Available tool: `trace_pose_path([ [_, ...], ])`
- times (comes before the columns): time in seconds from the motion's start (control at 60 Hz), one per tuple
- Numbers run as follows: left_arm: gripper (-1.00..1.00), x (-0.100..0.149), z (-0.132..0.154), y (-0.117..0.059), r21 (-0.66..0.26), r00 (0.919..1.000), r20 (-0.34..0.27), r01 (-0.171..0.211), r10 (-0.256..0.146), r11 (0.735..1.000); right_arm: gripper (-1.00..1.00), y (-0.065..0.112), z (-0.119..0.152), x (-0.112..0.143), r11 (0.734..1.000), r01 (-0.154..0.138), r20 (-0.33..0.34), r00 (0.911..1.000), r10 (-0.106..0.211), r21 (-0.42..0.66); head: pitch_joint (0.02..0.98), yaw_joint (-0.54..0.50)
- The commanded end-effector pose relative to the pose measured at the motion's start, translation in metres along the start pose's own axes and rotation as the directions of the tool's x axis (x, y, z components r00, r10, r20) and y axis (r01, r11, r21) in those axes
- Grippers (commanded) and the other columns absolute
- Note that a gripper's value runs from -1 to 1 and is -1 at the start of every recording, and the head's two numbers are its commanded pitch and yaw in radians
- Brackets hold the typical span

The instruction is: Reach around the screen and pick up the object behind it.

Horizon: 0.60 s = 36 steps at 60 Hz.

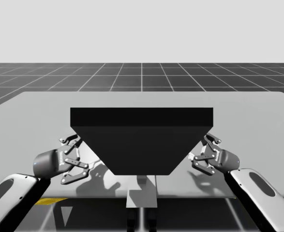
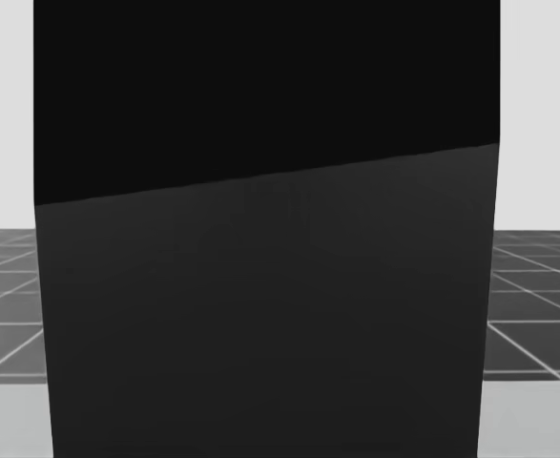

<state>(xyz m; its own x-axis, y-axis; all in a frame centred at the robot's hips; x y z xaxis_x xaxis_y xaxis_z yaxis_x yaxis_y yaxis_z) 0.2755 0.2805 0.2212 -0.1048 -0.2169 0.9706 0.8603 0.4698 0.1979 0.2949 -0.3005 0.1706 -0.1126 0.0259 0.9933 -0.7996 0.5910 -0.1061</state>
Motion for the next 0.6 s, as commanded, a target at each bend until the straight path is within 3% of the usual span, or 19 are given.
trace_pose_path([
  [0.017, -1.00, -0.001, -0.003, -0.002, -0.008, 0.9999, -0.007, 0.012, -0.012, 1.000, -1.00, -0.003, -0.027, -0.013, 0.999, 0.021, -0.042, 0.9989, -0.020, 0.035, 0.148, -0.02],
  [0.45, -1.00, -0.004, -0.004, -0.007, -0.022, 0.9999, -0.004, 0.015, -0.015, 1.000, -1.00, -0.014, -0.102, -0.033, 0.995, 0.043, -0.098, 0.9946, -0.034, 0.093, 0.159, -0.01],
  [0.6, -1.00, -0.005, -0.004, -0.008, -0.024, 0.9998, -0.004, 0.018, -0.018, 1.000, -1.00, -0.012, -0.127, -0.042, 0.993, 0.031, -0.126, 0.9919, -0.017, 0.116, 0.164, -0.01],
])
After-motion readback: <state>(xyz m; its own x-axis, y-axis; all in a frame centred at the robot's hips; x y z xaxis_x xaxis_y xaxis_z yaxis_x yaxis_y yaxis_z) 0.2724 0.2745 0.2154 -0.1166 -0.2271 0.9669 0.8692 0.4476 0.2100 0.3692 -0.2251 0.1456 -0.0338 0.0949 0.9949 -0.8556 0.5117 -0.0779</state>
